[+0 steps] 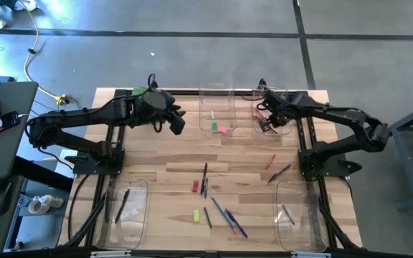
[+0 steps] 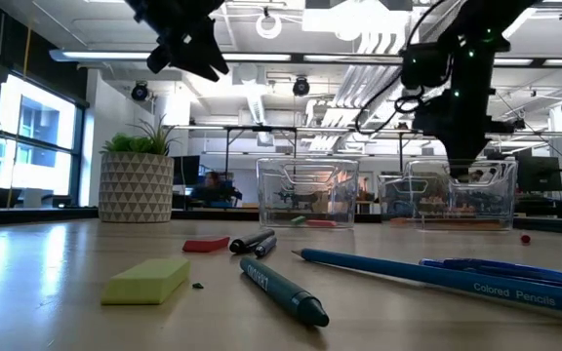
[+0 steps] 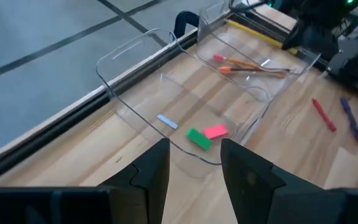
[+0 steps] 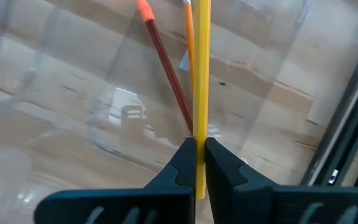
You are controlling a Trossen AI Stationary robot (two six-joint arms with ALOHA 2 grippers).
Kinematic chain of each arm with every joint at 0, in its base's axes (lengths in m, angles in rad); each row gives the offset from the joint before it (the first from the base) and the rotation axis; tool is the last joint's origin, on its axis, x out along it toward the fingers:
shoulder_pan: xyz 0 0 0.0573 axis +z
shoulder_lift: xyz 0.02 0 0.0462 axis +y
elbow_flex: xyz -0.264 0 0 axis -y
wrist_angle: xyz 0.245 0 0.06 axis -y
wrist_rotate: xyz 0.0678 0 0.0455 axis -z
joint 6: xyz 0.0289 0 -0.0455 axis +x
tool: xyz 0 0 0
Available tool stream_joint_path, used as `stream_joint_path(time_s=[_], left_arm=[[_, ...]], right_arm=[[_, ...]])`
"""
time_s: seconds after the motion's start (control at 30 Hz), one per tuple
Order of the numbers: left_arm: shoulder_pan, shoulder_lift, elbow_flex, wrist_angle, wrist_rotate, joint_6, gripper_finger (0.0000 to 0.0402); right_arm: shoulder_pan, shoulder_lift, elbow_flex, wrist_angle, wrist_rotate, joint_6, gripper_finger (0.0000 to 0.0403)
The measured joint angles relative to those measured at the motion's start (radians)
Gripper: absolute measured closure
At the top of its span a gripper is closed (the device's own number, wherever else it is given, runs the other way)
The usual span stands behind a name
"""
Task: Sort crayons/erasers/pens/pencils in bins
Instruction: Put the yellow pencil into the top right transparent bin
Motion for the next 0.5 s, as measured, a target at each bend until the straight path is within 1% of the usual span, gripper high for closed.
stream_joint_path(time_s=[0.2,0.37,0.5], left_arm=[[-0.054,0.015,0.000,0.000,-0.050,-0.061,0.0271],[-0.098,0.063,0.000,0.000,-0.052,-0.113,0.0271],[-0.139,0.115,0.000,0.000,-0.050,-0.157,0.0271]], right_arm=[[-0.021,0.000,-0.069,0.050,-0.003,-0.024,0.0402],[-0.035,0.000,-0.116,0.091,-0.031,-0.048,0.0402],[-0.037,0.001,-0.123,0.098,-0.031,-0.049,0.0402]])
